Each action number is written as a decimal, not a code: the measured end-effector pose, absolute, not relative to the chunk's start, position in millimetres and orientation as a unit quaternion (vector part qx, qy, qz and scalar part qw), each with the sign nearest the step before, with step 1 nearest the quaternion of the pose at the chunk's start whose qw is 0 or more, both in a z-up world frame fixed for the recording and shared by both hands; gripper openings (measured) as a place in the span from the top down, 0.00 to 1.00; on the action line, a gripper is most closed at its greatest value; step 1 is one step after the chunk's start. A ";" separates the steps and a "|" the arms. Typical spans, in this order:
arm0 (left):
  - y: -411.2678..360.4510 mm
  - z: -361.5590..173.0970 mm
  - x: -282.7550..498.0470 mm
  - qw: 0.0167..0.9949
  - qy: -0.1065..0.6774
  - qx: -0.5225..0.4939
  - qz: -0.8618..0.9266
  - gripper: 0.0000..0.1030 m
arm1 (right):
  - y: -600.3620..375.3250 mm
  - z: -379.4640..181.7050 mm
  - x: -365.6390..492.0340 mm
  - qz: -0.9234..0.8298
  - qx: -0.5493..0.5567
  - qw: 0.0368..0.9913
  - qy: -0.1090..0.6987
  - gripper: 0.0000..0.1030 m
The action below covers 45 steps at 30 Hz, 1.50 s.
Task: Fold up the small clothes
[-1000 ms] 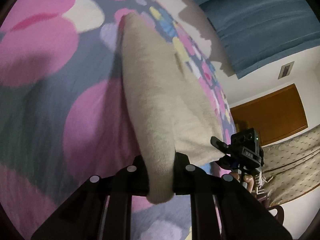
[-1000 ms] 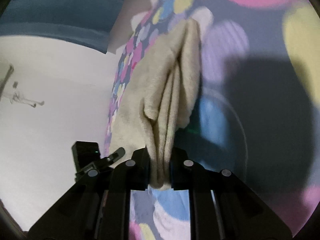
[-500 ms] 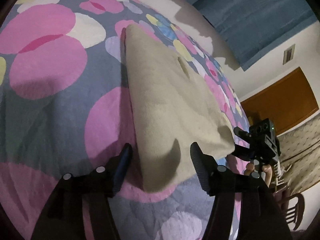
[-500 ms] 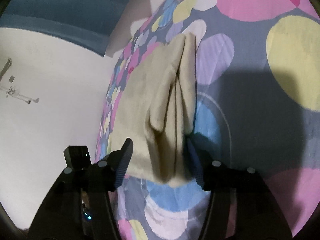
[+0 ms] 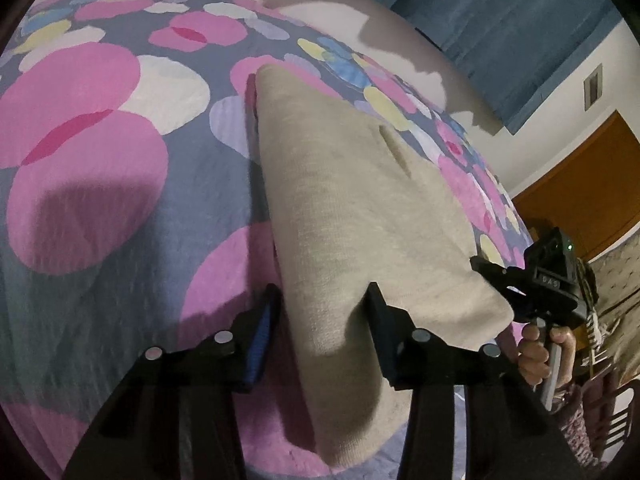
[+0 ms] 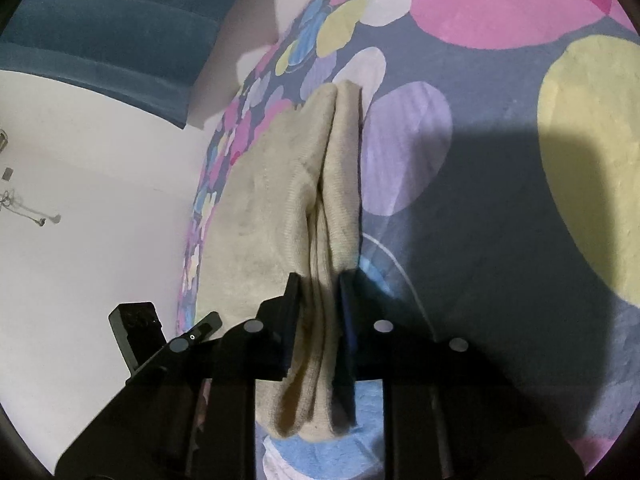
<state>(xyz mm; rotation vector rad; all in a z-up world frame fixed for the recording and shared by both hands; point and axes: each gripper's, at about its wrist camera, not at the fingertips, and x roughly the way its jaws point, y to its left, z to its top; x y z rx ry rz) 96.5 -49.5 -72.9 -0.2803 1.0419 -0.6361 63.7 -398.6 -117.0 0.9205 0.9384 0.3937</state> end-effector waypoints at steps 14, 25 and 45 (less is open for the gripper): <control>-52.7 -66.7 93.0 0.815 0.480 -0.111 -0.306 0.54 | -401.4 -112.5 63.8 0.187 0.432 0.772 0.427 0.71; -52.9 -71.1 121.3 0.799 0.496 -0.146 -0.307 0.38 | -411.9 -106.0 117.1 0.176 0.439 0.774 0.420 0.54; -50.6 -70.2 116.8 0.791 0.498 -0.147 -0.324 0.38 | -423.5 -124.7 186.9 0.135 0.446 0.772 0.433 0.88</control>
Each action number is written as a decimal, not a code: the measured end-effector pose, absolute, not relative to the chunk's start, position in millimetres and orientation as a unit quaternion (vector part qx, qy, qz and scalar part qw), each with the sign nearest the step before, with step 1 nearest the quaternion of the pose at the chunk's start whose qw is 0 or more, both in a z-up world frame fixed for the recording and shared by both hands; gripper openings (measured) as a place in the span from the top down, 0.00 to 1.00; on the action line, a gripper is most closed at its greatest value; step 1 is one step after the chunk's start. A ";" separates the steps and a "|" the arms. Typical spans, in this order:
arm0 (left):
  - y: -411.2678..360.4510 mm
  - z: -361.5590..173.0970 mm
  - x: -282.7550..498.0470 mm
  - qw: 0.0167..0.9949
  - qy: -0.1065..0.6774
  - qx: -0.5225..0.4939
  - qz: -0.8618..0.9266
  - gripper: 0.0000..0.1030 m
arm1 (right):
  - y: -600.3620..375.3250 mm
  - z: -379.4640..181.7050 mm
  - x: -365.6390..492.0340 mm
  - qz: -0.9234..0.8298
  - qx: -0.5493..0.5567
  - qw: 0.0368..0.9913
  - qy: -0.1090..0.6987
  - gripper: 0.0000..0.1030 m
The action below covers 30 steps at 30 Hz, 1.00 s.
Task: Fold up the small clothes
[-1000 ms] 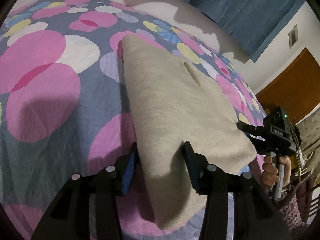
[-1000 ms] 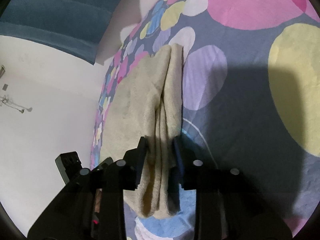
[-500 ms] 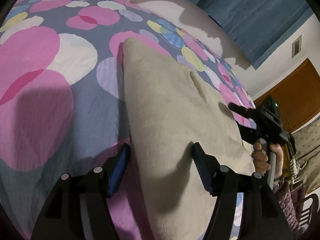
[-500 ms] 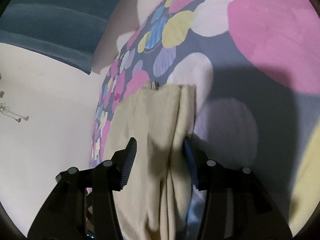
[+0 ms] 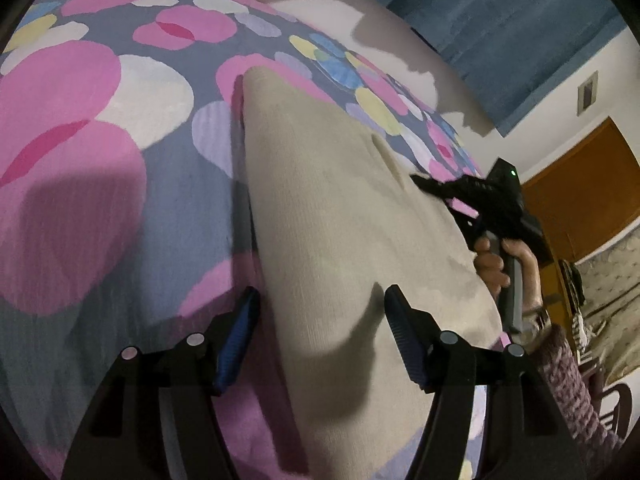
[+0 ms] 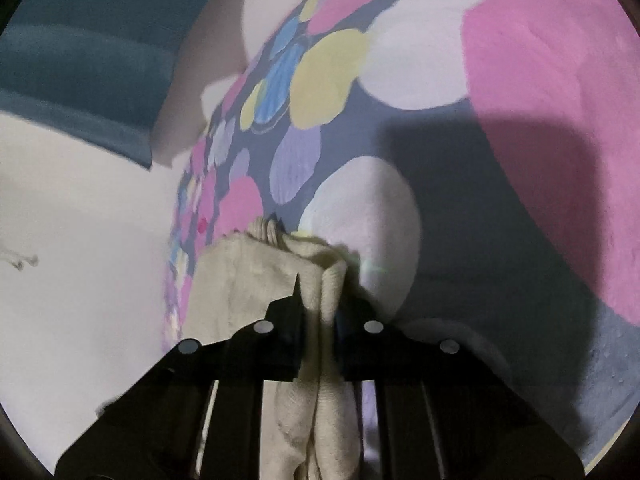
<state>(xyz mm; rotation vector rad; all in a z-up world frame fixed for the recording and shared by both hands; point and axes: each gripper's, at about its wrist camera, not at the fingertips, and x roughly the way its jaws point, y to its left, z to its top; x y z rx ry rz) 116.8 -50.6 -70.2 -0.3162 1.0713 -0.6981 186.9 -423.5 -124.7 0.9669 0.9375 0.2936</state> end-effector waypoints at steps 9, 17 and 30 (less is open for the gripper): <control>-36.3 -73.1 93.5 0.771 0.504 -0.175 -0.349 0.38 | -409.8 -97.9 106.7 0.177 0.437 0.770 0.430 0.35; -32.1 -73.6 71.6 0.765 0.500 -0.184 -0.361 0.38 | -378.5 -96.5 26.9 0.201 0.422 0.760 0.451 0.35; -34.1 -60.0 67.8 0.778 0.479 -0.185 -0.362 0.86 | -358.3 -90.2 19.8 0.198 0.418 0.768 0.443 0.86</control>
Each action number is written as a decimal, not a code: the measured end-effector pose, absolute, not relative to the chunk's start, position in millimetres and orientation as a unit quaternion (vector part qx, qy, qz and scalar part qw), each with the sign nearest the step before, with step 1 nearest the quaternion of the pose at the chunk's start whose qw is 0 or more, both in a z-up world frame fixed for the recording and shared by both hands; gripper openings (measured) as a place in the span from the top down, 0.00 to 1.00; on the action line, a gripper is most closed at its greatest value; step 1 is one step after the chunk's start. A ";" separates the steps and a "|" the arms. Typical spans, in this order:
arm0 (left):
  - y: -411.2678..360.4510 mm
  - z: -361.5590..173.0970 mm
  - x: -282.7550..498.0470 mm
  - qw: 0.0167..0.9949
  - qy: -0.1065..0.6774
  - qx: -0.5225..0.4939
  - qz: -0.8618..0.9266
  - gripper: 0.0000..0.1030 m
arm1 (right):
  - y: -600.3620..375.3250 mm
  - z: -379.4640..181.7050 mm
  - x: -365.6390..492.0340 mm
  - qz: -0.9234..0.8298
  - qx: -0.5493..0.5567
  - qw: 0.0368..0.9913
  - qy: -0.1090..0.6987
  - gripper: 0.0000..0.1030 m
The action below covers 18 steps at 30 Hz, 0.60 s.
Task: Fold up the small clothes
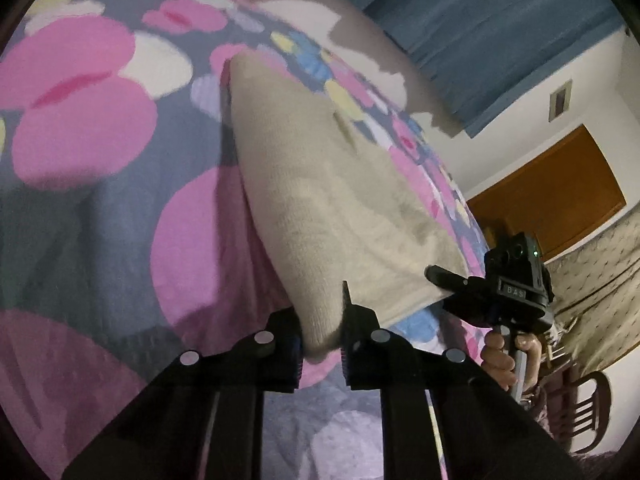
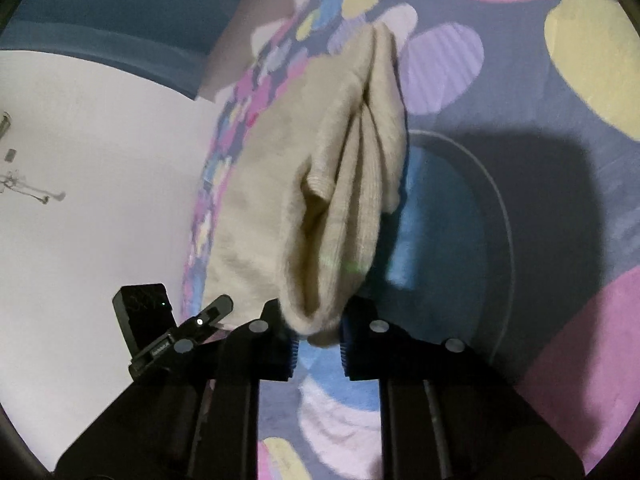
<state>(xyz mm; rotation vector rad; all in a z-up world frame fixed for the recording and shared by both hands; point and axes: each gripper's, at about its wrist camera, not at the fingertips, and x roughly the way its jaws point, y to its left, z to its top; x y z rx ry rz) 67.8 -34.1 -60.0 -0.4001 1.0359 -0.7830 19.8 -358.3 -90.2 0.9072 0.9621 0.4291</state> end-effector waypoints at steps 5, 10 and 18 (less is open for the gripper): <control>-31.7 -51.4 60.0 0.779 0.476 -0.189 -0.362 0.87 | -357.1 -85.3 8.8 0.205 0.415 0.769 0.442 0.86; -31.4 -55.2 45.7 0.773 0.487 -0.181 -0.363 0.87 | -363.2 -95.1 -1.0 0.202 0.419 0.762 0.451 0.86; -37.7 -76.0 42.4 0.782 0.500 -0.140 -0.345 0.86 | -365.8 -118.4 -0.4 0.201 0.432 0.749 0.459 0.86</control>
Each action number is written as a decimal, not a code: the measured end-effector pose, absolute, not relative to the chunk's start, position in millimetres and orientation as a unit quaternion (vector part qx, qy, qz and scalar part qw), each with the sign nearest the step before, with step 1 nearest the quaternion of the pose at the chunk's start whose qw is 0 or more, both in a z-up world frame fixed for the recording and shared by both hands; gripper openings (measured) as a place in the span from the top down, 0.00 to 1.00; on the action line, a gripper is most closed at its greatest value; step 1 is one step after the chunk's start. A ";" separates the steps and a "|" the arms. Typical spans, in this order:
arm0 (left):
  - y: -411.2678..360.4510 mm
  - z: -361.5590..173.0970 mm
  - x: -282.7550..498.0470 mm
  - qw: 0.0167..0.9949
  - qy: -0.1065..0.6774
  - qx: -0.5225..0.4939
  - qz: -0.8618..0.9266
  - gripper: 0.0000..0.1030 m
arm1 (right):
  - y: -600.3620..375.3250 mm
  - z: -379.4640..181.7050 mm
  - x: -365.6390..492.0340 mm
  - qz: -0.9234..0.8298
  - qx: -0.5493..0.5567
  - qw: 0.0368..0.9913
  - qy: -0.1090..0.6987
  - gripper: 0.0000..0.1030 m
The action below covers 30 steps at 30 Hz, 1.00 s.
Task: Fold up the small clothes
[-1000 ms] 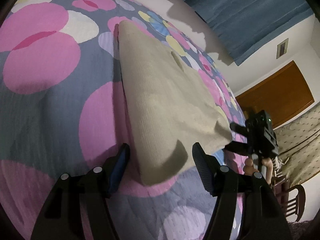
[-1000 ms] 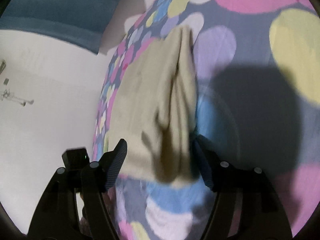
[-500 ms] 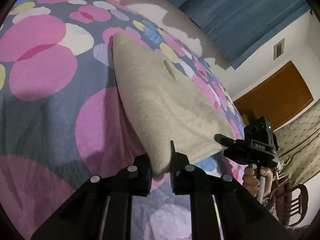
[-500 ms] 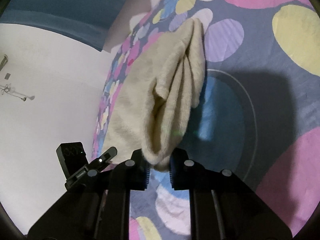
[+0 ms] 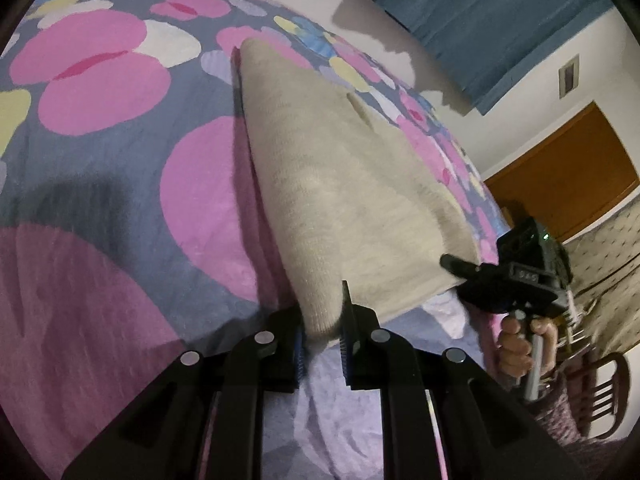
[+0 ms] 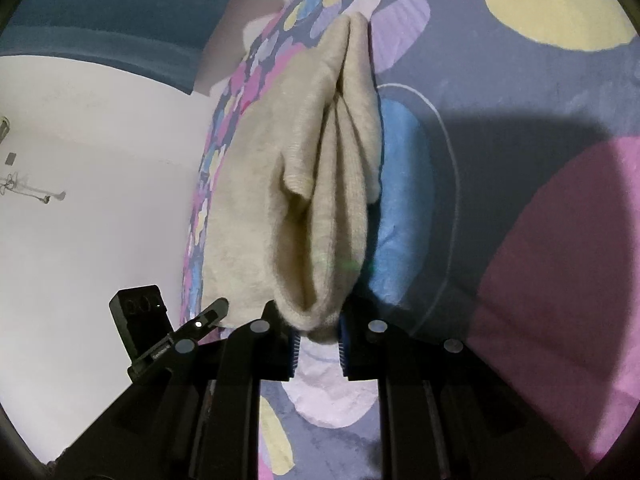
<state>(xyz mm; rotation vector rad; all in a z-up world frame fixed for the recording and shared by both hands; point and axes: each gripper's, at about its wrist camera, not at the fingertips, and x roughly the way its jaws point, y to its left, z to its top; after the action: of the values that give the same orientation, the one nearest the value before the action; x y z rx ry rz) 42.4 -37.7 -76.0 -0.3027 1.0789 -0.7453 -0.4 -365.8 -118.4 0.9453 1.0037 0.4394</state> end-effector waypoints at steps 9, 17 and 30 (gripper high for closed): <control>-37.1 -76.5 40.9 0.787 0.498 -0.135 -0.339 0.79 | -372.1 -119.5 -7.3 0.203 0.439 0.751 0.450 0.84; -37.9 -70.7 35.9 0.800 0.492 -0.127 -0.319 0.60 | -379.8 -114.9 -19.9 0.188 0.446 0.753 0.445 0.78; -37.0 -63.4 22.0 0.839 0.469 -0.081 -0.264 0.35 | -382.5 -104.7 -39.6 0.153 0.433 0.770 0.443 0.65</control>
<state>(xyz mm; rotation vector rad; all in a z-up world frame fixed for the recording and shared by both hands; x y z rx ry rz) 22.0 -37.0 -63.4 -0.1710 0.9914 -0.5580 -39.6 -382.5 -104.7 0.9398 0.9619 0.3324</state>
